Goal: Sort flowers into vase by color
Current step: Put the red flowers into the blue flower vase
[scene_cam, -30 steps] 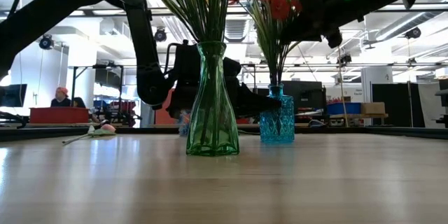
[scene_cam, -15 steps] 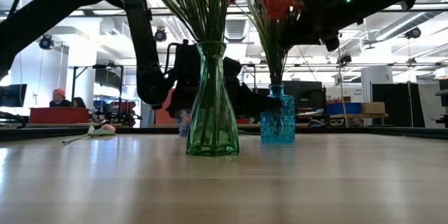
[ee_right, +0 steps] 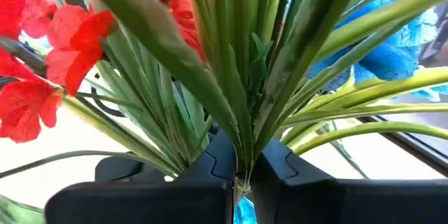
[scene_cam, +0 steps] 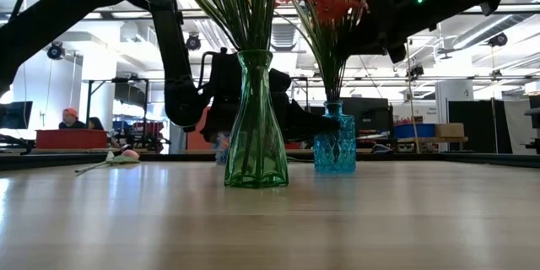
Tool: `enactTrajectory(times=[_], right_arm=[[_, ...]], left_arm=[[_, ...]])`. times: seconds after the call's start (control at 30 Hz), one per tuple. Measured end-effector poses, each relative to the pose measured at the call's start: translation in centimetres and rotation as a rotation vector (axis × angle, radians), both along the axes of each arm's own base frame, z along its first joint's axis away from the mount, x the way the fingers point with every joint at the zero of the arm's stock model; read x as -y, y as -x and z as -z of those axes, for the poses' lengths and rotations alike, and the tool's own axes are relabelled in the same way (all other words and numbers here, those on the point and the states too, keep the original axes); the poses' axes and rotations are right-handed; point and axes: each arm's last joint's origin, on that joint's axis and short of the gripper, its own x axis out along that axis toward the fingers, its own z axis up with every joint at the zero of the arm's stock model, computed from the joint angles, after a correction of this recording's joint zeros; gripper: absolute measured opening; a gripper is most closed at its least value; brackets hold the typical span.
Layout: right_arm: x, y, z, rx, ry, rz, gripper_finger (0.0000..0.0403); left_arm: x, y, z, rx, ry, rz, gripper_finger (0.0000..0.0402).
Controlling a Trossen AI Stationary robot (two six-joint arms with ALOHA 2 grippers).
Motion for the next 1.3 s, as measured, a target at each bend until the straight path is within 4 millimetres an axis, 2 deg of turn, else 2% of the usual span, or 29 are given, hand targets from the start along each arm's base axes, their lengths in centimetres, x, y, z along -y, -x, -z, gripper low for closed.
enactTrajectory(times=[0.27,0.5,0.7,0.83,0.97,1.3], right_arm=[[0.0,-0.1,0.6,-0.037,-0.019,-0.015,0.0012],[0.0,-0.2,0.5,-0.030,0.034,0.010,0.0015],[-0.3,0.5,0.0,-0.034,0.047,-0.019,0.0073],[-0.4,0.7,-1.6,0.061,0.042,-0.024,0.0115],[-0.4,1.0,-1.9,0.075,0.043,-0.025,0.0136],[-0.4,-0.5,-2.2,0.078,0.112,-0.037,0.0121]], left_arm=[[0.0,0.0,0.0,0.000,0.000,-0.005,0.0288],[0.0,0.0,0.0,-0.001,0.001,-0.007,0.0288],[0.0,0.0,0.0,-0.002,0.003,-0.009,0.0288],[0.0,0.0,0.0,-0.002,0.003,-0.009,0.0288],[0.0,0.0,0.0,-0.001,0.002,-0.009,0.0288],[0.0,0.0,0.0,-0.001,0.000,-0.008,0.0288]])
